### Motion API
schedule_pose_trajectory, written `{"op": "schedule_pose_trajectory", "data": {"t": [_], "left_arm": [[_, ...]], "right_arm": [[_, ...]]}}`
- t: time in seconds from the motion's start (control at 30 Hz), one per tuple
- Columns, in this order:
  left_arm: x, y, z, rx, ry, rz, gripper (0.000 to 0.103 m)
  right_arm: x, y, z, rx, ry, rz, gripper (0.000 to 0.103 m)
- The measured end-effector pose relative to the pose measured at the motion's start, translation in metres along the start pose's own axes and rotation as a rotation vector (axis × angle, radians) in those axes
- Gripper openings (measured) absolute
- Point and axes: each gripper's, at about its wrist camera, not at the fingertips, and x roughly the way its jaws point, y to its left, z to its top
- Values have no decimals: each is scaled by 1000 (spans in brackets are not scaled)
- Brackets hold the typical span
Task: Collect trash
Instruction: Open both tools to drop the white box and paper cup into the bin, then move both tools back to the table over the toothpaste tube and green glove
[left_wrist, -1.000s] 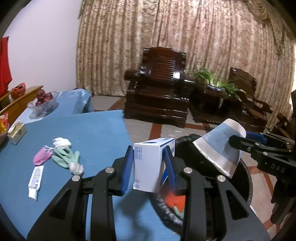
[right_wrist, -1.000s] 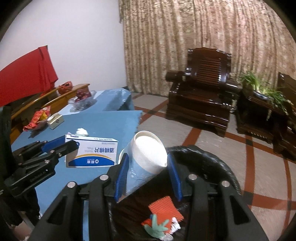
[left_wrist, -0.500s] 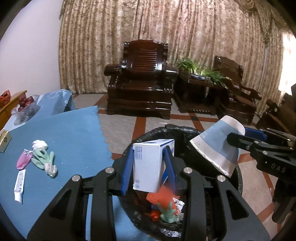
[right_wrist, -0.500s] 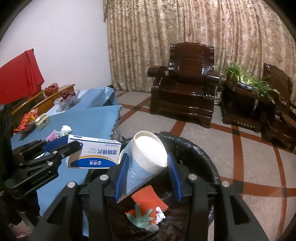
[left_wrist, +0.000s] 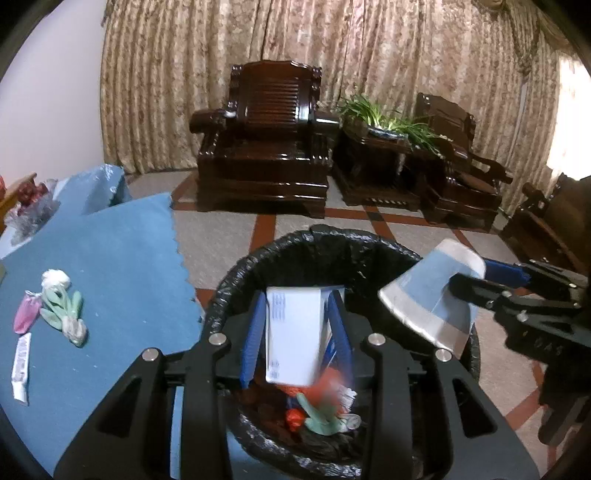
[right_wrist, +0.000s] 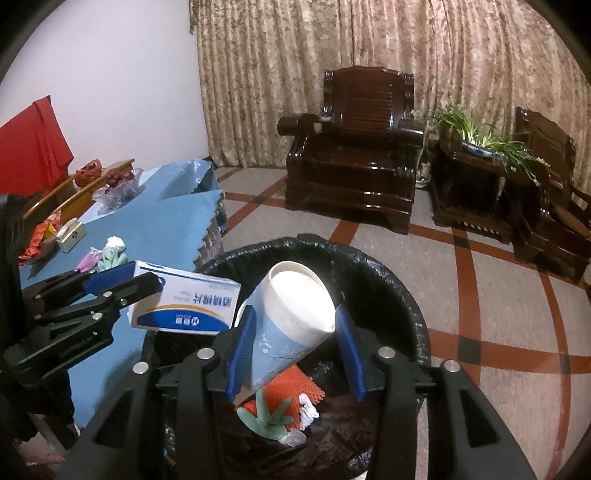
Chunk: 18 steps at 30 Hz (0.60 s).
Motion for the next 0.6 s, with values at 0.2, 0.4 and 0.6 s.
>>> {"op": "schedule_pose_trajectory", "data": {"t": [0.2, 0.4, 0.6], "left_arm": [[-3, 5, -2, -7, -6, 10, 63], [-18, 21, -5, -25, -34, 45, 90], [-37, 46, -13, -74, -42, 95, 92]], "right_arm": [[1, 0, -3, 2, 5, -19, 67], [0, 5, -1, 11, -16, -15, 97], [3, 17, 4, 14, -22, 24, 97]]}}
